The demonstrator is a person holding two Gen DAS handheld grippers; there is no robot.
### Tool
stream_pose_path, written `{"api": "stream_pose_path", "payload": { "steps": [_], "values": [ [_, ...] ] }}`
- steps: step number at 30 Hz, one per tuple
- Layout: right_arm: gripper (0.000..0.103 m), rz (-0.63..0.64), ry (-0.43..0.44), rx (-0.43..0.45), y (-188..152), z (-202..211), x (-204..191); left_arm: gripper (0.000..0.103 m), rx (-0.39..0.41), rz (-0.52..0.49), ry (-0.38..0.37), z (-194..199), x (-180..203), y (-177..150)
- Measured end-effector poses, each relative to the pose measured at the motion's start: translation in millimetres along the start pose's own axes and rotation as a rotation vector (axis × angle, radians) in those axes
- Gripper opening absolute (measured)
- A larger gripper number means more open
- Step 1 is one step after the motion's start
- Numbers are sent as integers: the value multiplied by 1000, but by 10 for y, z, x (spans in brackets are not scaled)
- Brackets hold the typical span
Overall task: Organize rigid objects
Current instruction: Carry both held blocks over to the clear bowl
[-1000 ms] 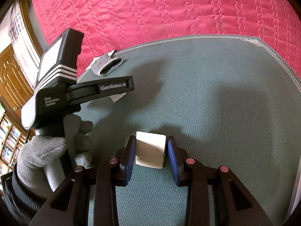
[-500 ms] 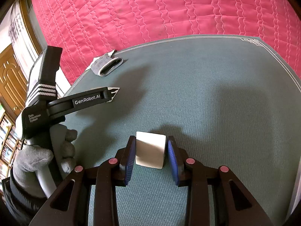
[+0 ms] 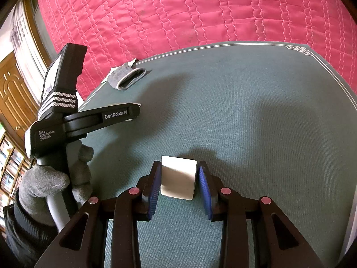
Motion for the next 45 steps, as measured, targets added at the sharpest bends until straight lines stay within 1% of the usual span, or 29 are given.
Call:
{"api": "stream_pose_path", "payload": {
  "steps": [1,2,11,19,27,36,42,45],
  "values": [
    [34,0,0,0,1,-1,1,33,2,-6,-4,5,9,-3],
    [34,0,0,0,0,0,0,31,4,-12,-6,11,17,-7],
    [34,4,-4,-1,-3,3,-1,31,14,4,-35,105,-13,-48],
    [34,7,-6,-2,-6,10,-3,31,45,-15,-60,319,43,-143],
    [34,6,-5,0,-14,-5,-12,31,52,-4,-82,502,7,-275],
    [34,-18,33,20,-38,15,-1,31,58,13,-114,676,-48,-395],
    [34,23,2,53,-85,169,-73,31,57,8,-127,712,-51,-415],
    [34,17,-6,53,-101,226,-50,31,57,11,-130,719,-65,-409]
  ]
}}
Point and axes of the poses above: each gripper's, at about its wrist camera, not at the fingertips, and z roughly against the way its jaws point, x to its right, y to its top, the point moved 3 cm from there along -z, roughly the way its jaws point, and after that the axes turned 11 degrees about z, right-handed, at the moved point
